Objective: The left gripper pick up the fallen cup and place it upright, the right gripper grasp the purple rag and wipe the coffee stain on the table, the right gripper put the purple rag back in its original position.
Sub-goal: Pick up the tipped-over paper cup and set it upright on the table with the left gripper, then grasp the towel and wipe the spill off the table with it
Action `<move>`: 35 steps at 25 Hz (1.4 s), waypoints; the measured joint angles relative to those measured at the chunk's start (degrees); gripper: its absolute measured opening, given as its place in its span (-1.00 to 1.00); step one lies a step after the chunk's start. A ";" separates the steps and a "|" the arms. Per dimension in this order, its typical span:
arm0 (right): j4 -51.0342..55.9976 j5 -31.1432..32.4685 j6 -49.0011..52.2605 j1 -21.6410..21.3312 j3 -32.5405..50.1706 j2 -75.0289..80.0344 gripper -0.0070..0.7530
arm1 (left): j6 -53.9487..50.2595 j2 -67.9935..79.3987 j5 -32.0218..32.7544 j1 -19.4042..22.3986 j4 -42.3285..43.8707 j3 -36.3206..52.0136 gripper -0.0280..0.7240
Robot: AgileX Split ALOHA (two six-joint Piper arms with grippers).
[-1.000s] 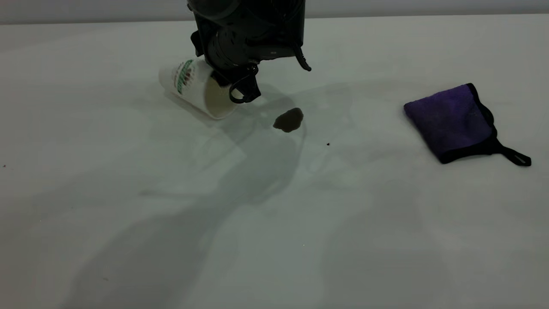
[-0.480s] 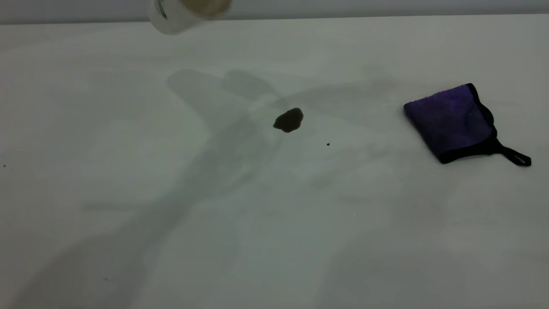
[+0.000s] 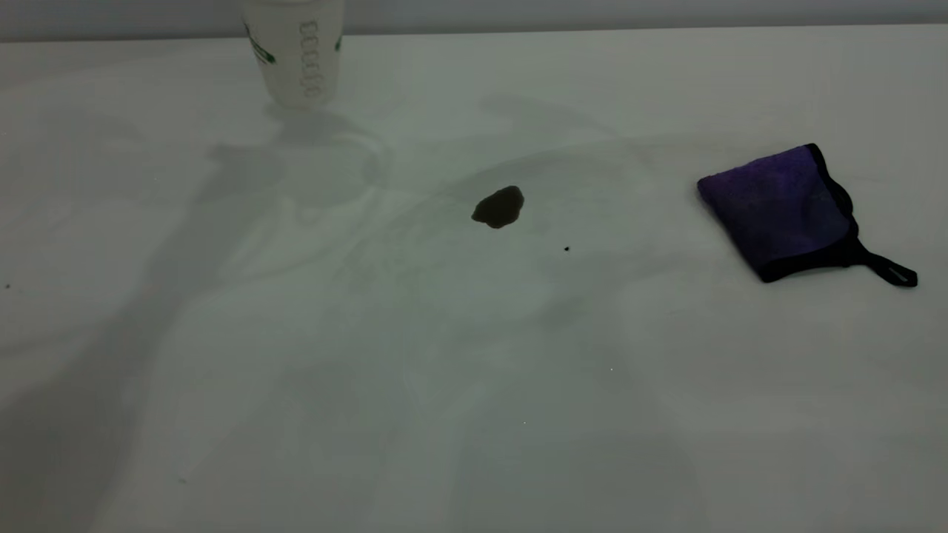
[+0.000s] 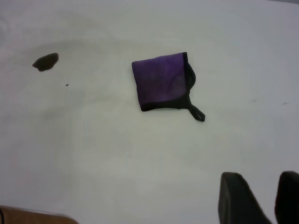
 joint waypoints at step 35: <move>0.00 0.00 0.00 0.00 0.00 0.00 -0.36 | 13.07 -16.60 10.95 4.01 -11.63 0.00 0.85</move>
